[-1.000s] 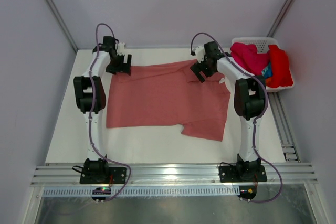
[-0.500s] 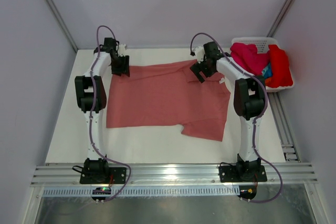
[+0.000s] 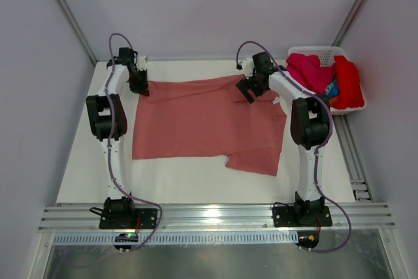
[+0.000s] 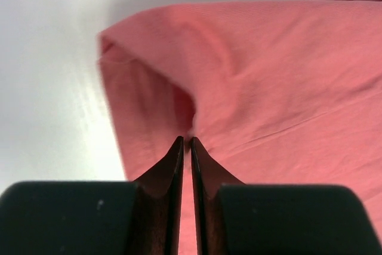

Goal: Fold and stack the t-shirts
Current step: Fold the tshirt

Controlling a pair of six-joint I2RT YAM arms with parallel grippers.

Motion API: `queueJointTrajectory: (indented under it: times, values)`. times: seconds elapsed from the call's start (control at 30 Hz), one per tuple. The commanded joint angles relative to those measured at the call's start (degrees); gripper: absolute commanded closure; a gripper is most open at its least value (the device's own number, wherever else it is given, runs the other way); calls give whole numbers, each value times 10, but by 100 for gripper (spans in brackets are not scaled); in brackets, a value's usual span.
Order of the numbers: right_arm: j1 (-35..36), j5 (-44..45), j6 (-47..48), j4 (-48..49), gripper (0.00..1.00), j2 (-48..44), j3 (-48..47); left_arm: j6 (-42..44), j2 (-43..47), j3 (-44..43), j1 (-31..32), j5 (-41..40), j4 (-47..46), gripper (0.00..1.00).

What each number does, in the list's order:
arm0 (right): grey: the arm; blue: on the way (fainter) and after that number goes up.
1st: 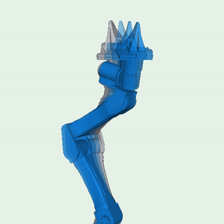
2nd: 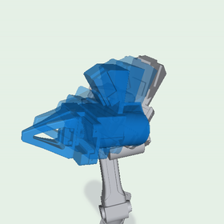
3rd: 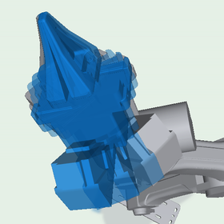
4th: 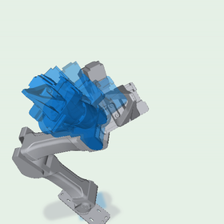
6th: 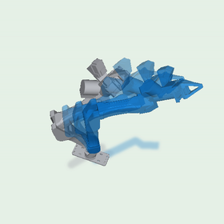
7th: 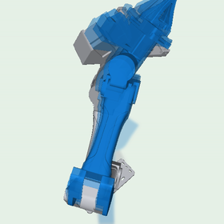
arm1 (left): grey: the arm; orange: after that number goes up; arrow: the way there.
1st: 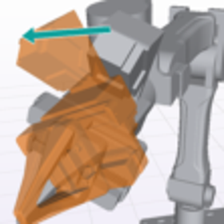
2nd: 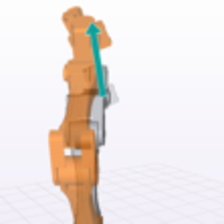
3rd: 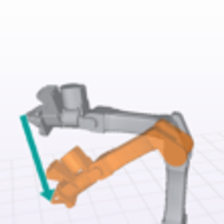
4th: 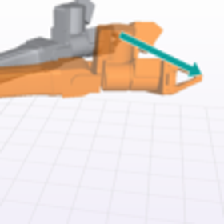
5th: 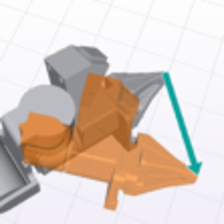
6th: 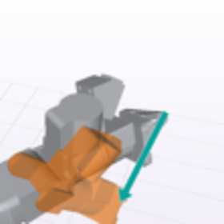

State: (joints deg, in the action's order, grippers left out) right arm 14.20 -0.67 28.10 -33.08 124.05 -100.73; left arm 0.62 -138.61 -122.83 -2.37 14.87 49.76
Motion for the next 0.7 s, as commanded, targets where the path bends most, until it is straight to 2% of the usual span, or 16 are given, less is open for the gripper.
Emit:
queueJointTrajectory:
  times: [0.0,0.37,0.43,0.47,0.57,0.67]
  values:
    - [4,4,-6,8,0,0,-3,12,44,-33,-23,6,24,91]
    - [4,4,-12,7,1,1,-2,7,65,-34,-29,26,30,90]
    - [5,4,-11,8,1,-1,0,7,64,-30,-29,38,31,65]
    - [5,4,-11,8,1,-1,1,7,63,-30,-29,44,32,47]
    - [5,3,-13,8,1,-3,4,8,59,-26,-29,58,32,35]
    - [5,2,-18,8,1,-2,6,4,45,-27,-28,73,29,33]
